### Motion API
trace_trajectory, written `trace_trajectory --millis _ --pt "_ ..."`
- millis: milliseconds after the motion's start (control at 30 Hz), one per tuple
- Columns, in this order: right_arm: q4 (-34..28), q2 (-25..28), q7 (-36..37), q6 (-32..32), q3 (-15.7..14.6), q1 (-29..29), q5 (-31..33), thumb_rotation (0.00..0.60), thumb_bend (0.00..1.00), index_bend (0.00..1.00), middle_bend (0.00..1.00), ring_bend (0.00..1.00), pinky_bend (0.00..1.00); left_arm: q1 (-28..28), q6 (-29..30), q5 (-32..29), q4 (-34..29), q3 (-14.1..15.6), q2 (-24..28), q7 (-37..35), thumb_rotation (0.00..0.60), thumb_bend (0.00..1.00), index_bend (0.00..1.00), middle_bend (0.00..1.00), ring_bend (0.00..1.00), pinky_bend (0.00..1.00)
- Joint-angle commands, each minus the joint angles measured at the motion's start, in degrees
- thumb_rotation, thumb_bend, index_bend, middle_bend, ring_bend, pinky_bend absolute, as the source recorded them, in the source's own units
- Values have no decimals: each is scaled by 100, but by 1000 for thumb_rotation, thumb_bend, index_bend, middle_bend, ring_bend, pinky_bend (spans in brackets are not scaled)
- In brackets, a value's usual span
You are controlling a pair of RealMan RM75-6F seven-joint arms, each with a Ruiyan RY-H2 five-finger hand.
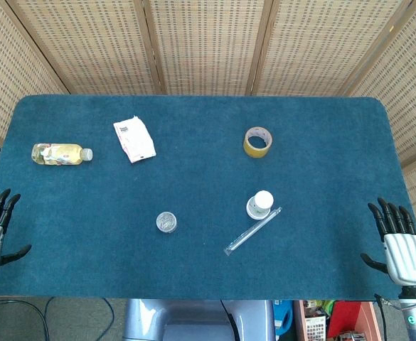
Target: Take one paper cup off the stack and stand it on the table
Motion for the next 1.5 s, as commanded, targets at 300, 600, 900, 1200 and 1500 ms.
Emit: trace_trajectory --millis 300,600,900,1200,1500 --pt "-3 -17 65 67 -4 -2 -91 600 51 0 0 0 0 24 44 -4 -15 -5 33 -24 600 122 0 0 0 0" --pt "48 -91 114 264 -12 -11 -328 600 51 0 0 0 0 25 48 -3 4 -9 29 -51 600 121 0 0 0 0" --pt "73 -74 193 267 7 -23 -277 600 51 0 0 0 0 21 38 7 -16 1 21 -9 600 122 0 0 0 0" --pt "-304 59 53 63 174 158 -147 600 51 85 0 0 0 42 137 47 -1 -25 5 -52 600 122 0 0 0 0" --pt "-1834 533 -1119 -824 895 1187 -29 600 51 223 19 0 95 -11 -40 -50 55 -15 -63 -29 600 122 0 0 0 0"
